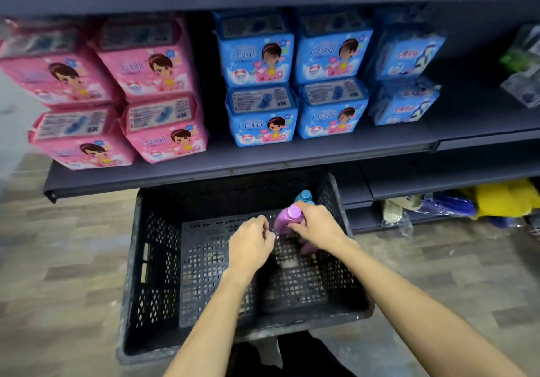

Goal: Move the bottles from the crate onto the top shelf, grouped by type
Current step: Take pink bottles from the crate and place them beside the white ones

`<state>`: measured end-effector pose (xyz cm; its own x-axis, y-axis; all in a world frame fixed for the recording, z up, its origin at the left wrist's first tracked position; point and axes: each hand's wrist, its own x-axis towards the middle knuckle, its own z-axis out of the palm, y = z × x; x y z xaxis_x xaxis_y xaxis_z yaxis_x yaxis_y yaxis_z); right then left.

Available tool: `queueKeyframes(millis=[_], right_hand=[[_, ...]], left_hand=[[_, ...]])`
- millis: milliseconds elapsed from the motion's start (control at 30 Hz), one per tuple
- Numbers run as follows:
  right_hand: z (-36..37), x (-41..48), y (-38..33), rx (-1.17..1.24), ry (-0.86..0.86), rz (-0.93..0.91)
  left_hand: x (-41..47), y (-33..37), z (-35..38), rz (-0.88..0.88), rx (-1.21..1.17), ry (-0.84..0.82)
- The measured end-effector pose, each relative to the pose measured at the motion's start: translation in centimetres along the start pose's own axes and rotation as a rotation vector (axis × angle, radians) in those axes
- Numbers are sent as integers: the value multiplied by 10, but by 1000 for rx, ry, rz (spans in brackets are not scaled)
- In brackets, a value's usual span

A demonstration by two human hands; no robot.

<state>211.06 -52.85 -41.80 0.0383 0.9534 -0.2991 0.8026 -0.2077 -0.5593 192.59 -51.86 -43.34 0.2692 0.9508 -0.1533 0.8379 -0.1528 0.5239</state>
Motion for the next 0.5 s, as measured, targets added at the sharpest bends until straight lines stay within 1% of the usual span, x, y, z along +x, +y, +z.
queueKeyframes(millis=[133,267,367,500], right_hand=[[-42,7,-27,73,197,-120],[-82,9,-58,167,347,-222],[-111,7,-82,217,417,-297],[-147,-1,-112,267,462,-357]], left_hand=[[25,12,-43,25,-23,140],[39,33,-87,74,-61,260],[41,47,-115,158,-37,313],[40,62,-151,239,-77,425]])
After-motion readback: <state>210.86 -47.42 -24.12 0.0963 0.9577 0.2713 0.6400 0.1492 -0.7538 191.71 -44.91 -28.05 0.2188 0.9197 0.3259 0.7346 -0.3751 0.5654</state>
